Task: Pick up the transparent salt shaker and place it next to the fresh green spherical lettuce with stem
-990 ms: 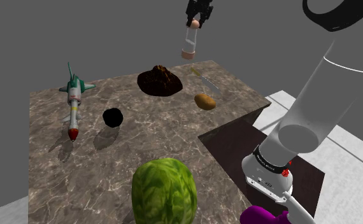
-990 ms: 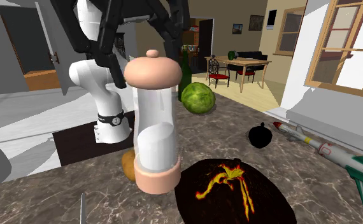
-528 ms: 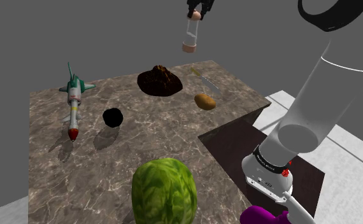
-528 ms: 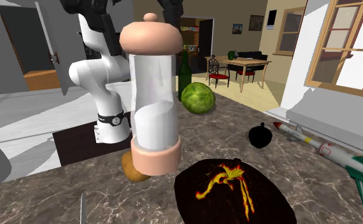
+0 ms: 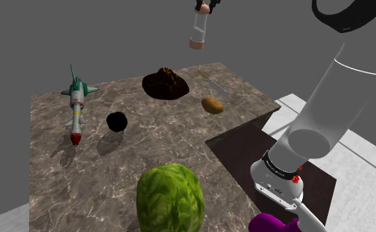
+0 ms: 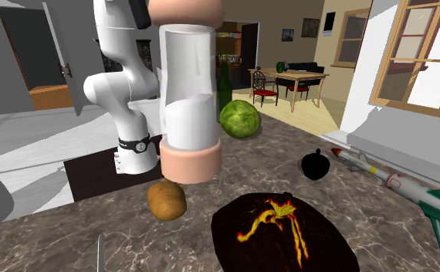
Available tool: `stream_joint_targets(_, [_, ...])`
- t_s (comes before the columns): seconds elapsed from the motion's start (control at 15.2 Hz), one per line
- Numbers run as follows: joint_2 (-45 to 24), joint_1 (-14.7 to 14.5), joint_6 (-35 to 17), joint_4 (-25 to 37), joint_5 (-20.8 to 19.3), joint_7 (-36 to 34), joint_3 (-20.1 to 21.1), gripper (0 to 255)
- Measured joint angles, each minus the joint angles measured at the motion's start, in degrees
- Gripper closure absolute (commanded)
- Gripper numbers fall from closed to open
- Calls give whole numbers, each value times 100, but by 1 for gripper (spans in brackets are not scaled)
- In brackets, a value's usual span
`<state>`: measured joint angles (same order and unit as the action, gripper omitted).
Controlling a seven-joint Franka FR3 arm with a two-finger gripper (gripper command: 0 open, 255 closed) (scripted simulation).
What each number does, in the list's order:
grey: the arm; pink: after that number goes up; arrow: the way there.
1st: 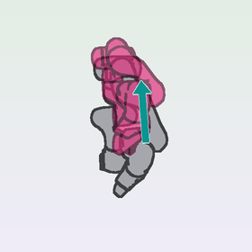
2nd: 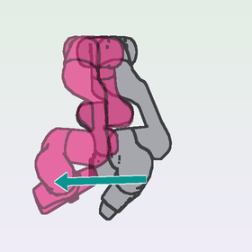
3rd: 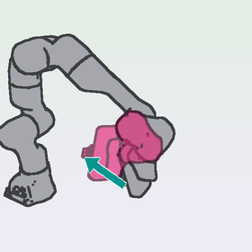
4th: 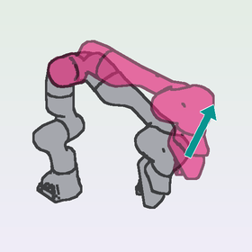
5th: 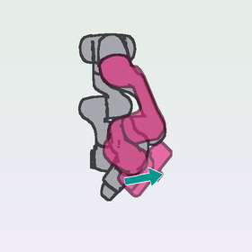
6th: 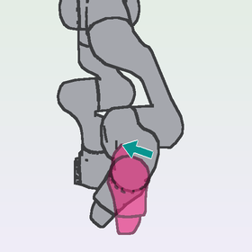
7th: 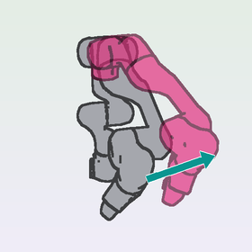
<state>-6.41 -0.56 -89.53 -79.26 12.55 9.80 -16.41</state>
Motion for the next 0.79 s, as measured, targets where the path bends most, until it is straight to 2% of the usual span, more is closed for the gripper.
stream_joint_targets(0.33, [943,-355,-315,-1115,-296,-563,285,255])
stream_joint_targets(0.79, [2101,-690,-584,-2386,-522,-1435,835,255])
